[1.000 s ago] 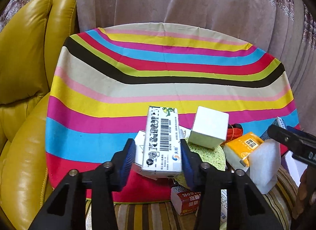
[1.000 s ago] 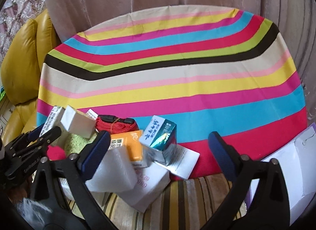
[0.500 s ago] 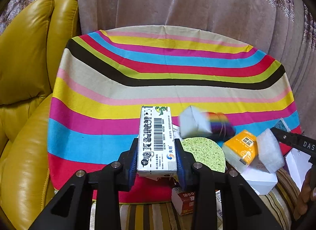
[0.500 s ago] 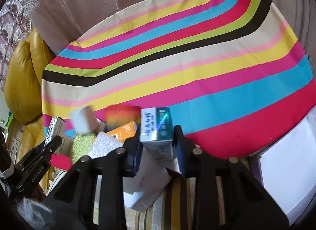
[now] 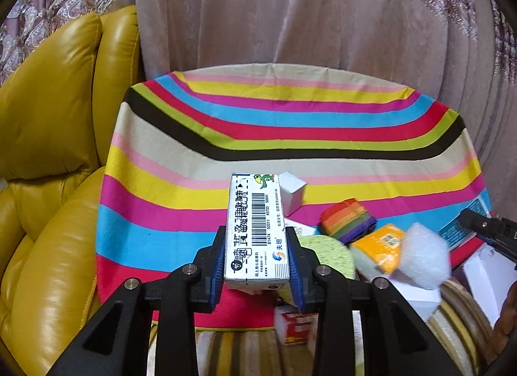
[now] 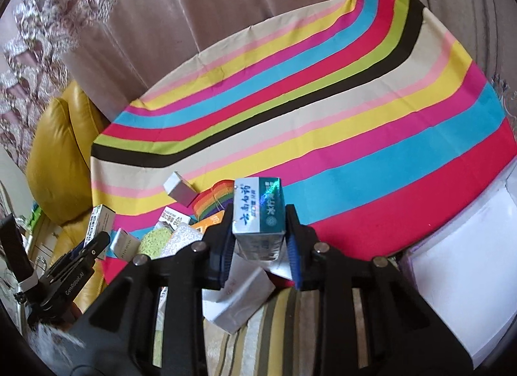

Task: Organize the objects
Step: 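Carry both boxes over the purple-rimmed box and open both tools to drop them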

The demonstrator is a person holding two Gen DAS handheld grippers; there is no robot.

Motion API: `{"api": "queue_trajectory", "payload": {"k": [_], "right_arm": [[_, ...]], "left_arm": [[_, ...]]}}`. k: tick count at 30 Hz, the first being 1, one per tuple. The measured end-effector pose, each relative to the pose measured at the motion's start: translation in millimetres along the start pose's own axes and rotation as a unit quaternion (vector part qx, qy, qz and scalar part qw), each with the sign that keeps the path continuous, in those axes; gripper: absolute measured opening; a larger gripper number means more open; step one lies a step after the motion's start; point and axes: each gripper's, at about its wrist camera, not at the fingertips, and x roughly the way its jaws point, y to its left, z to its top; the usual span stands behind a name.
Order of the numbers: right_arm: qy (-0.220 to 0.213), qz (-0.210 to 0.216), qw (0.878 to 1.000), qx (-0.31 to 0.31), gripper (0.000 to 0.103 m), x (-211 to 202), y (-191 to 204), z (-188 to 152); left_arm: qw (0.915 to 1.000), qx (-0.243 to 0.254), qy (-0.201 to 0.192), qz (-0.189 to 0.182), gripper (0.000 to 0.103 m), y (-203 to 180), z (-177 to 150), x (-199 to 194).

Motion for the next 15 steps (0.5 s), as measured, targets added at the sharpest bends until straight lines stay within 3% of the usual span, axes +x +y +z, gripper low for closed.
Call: {"api": "queue_trajectory", "payload": {"k": [5, 15], "right_arm": [[-0.018, -0.005, 1.000, 0.025, 0.033, -17, -21, -4], [-0.029, -0.053, 0.996, 0.071, 0.033, -51, -65, -18]], "left_arm": [[0.9989, 0.034, -0.019, -0.028, 0.035, -29, 1, -15], [0.9889, 0.103, -0.008, -0.107, 0.034, -99, -1, -26]]}}
